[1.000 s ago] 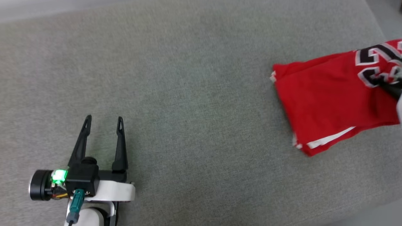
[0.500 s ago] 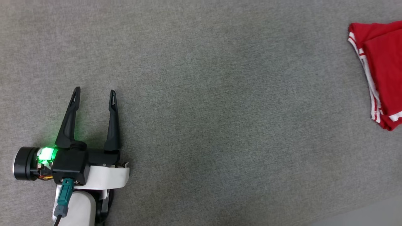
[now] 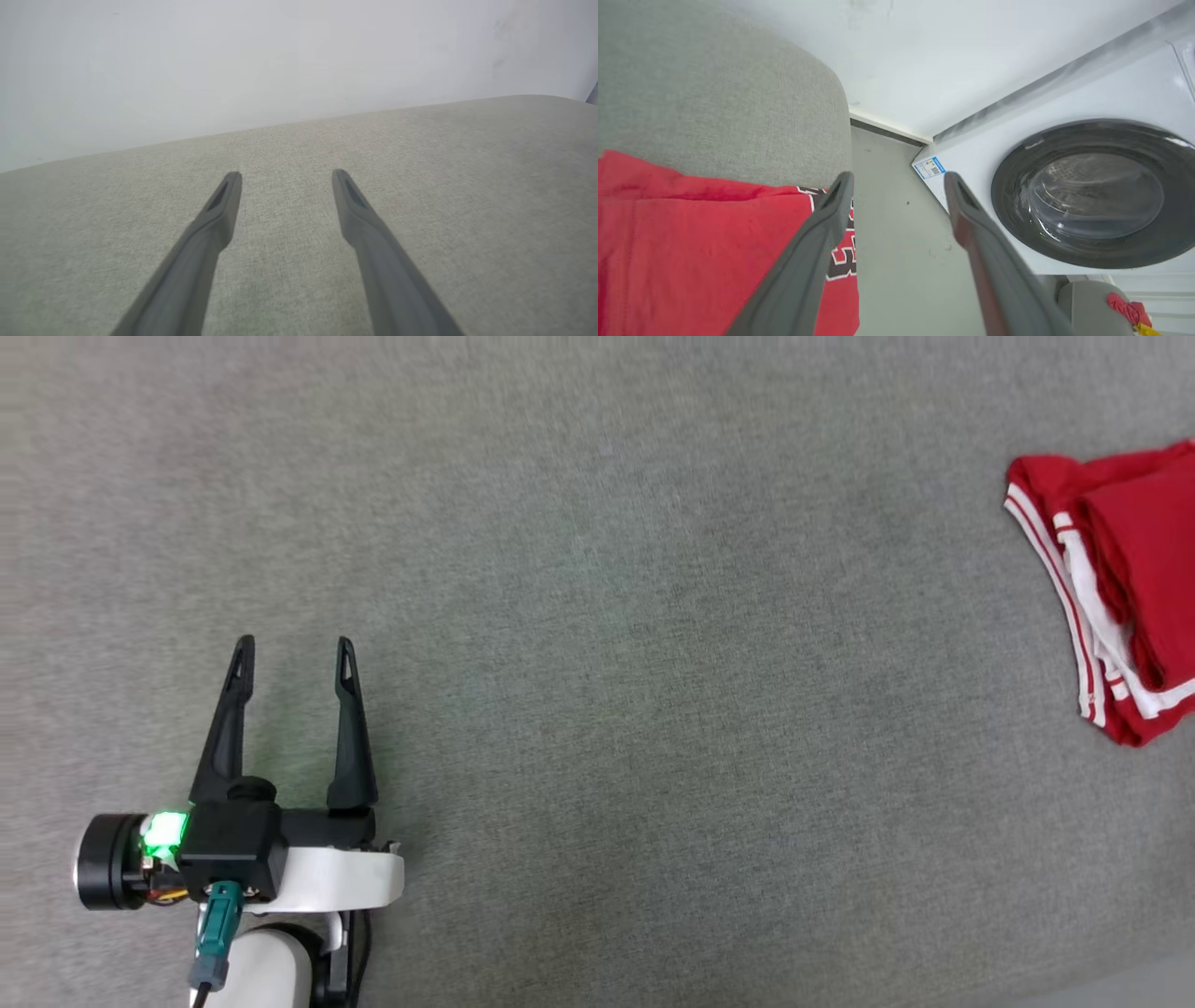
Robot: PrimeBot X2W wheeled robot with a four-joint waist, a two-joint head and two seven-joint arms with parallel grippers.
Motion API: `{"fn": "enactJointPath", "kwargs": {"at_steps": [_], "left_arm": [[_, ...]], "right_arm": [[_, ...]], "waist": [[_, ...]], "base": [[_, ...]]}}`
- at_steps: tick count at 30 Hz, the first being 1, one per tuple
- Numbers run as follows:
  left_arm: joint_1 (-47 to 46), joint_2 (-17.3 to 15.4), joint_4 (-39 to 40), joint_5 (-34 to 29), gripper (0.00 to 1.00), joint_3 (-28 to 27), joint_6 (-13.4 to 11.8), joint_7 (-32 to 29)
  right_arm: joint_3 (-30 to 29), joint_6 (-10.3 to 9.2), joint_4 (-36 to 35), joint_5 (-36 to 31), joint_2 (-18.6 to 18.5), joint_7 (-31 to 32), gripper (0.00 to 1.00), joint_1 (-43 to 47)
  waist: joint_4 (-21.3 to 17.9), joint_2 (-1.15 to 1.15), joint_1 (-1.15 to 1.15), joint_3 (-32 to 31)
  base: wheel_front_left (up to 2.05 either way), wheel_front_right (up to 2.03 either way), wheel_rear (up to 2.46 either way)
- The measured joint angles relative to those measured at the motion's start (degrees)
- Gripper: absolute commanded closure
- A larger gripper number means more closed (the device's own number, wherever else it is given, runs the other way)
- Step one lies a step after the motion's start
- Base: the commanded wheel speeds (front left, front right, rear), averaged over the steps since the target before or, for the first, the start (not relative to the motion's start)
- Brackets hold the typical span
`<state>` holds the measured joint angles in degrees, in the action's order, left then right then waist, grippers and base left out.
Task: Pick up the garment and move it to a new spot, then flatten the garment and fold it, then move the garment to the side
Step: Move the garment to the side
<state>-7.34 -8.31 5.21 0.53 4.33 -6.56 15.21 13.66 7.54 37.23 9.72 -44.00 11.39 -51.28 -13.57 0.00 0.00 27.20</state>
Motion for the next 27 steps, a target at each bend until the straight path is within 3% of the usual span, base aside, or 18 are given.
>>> {"fn": "enactJointPath", "kwargs": {"at_steps": [7,13,21,27], "left_arm": [[3.43,1.69,-0.55,0.79,0.0,-0.32,-0.74,0.0],[5.77,2.3,-1.19,1.07,0.0,-0.41,-0.59,0.0],[7.99,2.98,-2.1,1.07,0.0,-0.81,-0.38,0.0],[9.26,3.36,-3.01,0.98,0.0,-0.64,-0.01,-0.01]], "right_arm": [[-3.14,0.0,-6.49,-10.11,5.79,-14.38,0.0,0.64],[-5.17,0.0,-11.57,-12.27,14.35,-24.46,0.0,4.0],[-4.36,-0.01,-21.82,-8.95,24.03,-26.43,0.0,12.82],[-4.67,0.0,-26.83,-7.5,27.91,-26.47,0.0,23.25]], "waist": [[2.53,0.0,0.0,-5.78],[5.73,0.0,0.0,-9.77],[9.51,0.0,0.0,-14.4],[10.71,0.0,0.0,-17.14]], "base": [[0.0,0.0,0.0],[0.0,0.0,0.0],[0.0,0.0,0.0],[0.0,0.0,0.0]]}}
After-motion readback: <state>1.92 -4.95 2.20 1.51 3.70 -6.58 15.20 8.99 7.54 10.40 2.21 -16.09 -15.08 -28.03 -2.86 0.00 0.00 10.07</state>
